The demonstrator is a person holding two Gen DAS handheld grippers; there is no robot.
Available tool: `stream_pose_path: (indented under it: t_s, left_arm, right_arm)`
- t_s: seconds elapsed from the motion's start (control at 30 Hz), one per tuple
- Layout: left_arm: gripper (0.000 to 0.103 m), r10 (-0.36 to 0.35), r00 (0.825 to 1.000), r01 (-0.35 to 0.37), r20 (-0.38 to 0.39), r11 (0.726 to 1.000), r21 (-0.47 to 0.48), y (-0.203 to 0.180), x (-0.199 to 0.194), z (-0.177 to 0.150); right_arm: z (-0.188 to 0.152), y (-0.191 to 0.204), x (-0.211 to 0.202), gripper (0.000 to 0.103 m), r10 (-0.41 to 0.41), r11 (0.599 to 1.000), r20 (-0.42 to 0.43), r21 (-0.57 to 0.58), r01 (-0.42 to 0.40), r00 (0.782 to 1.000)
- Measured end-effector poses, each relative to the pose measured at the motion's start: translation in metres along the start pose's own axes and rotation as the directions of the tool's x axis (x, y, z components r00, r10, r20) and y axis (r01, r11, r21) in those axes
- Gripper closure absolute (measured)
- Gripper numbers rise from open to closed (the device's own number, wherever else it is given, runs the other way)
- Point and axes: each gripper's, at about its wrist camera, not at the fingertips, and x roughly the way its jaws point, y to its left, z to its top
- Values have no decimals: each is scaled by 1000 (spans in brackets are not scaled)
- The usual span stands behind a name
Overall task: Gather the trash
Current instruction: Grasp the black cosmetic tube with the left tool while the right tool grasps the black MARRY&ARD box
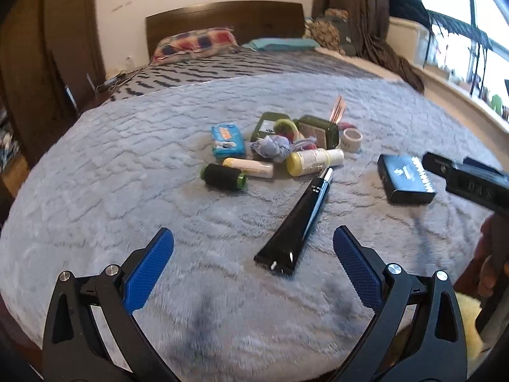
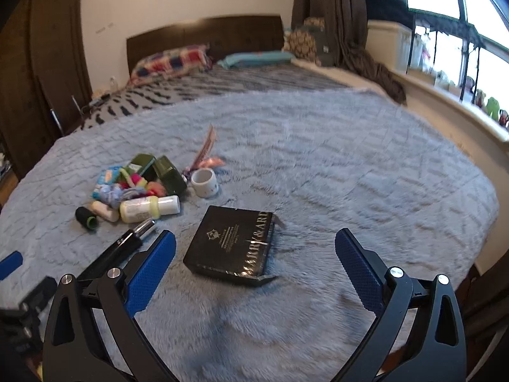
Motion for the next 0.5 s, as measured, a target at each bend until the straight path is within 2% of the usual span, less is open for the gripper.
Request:
stream_pose_path:
  t_s: [0.07,0.2,0.37,0.43,0.5]
  left_arm:
    - [8,-16,1000,16,-13,1000,22,-4,12,4]
    - [8,-75,996,77,-55,996,36,-11,36,9]
    - [8,-86,992,94,-98,992,86,-27,63,12]
    - [9,-86,989,96,-120,992,79,-28,72,11]
    - [18,-93,985,102,-145,993,56,-25,81,10]
  right_arm:
    - [5,5,12,3,25,1000,-30,8,-25,999]
    - [9,16,30,3,4,1000,-73,-9,-4,997]
    - [6,23,53,3,-25,1000,-135,-13,24,991]
    - [5,24,63,3,-20,1000,-157,-11,19,987]
    - [3,23,71,4,-18,1000,-178,-4,17,984]
